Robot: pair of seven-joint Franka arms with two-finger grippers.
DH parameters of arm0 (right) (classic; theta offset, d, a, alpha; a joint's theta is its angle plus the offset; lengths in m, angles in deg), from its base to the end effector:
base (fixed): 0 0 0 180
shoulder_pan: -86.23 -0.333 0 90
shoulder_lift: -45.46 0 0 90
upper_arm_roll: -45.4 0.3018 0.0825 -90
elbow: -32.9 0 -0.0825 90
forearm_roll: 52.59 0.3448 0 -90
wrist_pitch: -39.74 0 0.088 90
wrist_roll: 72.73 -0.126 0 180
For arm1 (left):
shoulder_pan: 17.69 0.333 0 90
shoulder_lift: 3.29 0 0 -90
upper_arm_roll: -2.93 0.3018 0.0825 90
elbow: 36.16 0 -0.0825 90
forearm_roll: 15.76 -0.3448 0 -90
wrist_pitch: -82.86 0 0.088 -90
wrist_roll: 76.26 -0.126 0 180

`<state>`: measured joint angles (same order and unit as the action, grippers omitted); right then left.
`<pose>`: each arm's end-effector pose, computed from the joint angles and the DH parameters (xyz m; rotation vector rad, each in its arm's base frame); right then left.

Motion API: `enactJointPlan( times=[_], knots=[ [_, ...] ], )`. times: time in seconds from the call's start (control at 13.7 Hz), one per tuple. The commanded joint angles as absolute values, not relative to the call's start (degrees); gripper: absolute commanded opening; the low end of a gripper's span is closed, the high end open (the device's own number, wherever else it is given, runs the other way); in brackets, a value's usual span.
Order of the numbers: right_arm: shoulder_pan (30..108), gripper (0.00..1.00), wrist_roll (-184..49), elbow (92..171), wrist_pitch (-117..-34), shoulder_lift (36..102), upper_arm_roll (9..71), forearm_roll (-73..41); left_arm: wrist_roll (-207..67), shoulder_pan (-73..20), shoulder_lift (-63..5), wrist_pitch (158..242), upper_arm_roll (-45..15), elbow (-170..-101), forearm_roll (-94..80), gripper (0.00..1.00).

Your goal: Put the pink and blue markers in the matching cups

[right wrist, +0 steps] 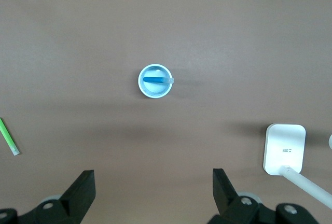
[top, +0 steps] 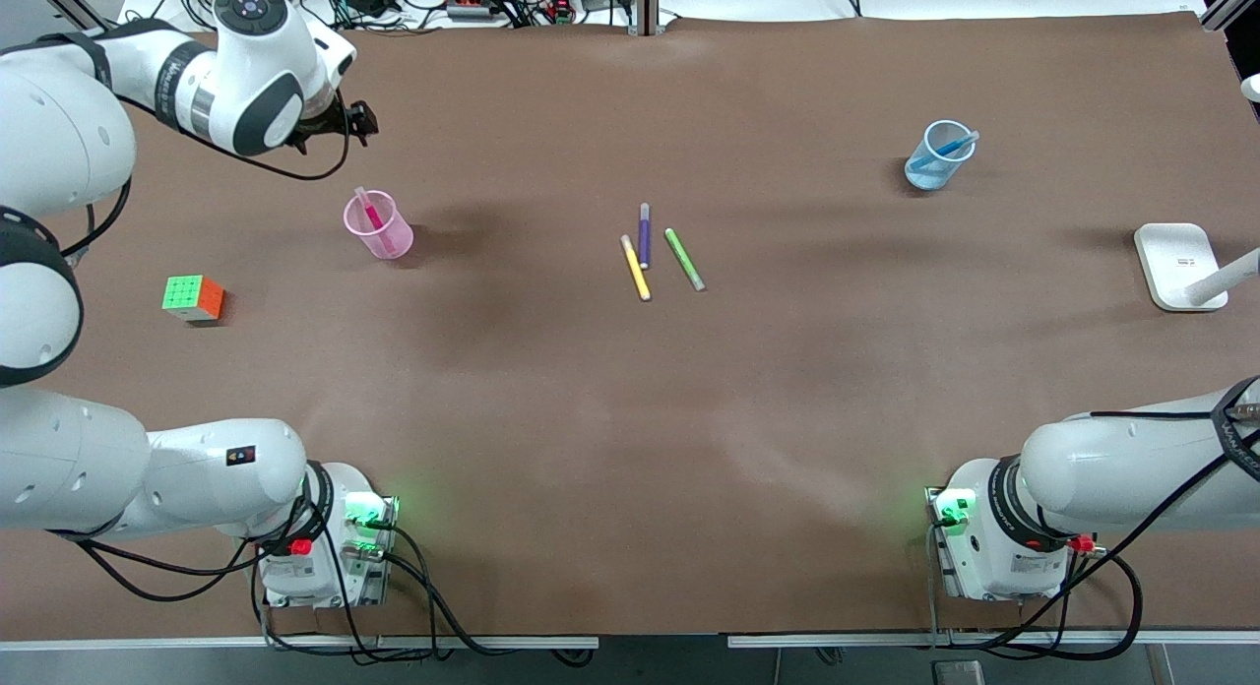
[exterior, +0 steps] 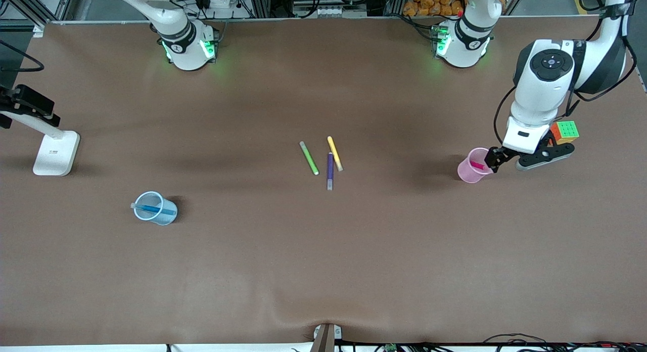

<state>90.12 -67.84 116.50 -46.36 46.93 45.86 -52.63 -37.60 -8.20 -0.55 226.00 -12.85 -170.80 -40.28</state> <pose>0.5160 -0.0311 0.6200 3.1394 0.0399 0.0281 0.4882 -0.0519 0.3626 -2.8840 -0.3538 -0.4246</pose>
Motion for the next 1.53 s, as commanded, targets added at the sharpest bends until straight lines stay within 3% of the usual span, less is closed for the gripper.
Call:
enactJointPlan(
  times=[0.0, 0.73, 1.02, 1.46],
  knots=[
    [91.6, 1.00, -69.1, 117.5, -46.7, 45.9, 46.8, -51.4, -37.4, -8.0, -1.3, 224.5, -13.2, -168.7, -40.3, 1.00],
    [92.2, 1.00, -68.4, 114.2, -46.9, 46.6, 46.5, -51.6, -37.6, -8.3, -6.0, 214.3, -14.0, -156.9, -39.5, 1.00],
    [92.0, 1.00, -68.6, 114.3, -46.7, 47.7, 46.5, -51.4, -41.5, -8.4, -8.1, 206.8, -15.3, -149.1, -34.6, 1.00],
    [92.1, 1.00, -68.7, 114.2, -47.2, 47.7, 46.5, -51.4, -52.0, -7.3, -8.1, 203.5, -14.7, -143.4, -29.3, 1.00]
  ],
)
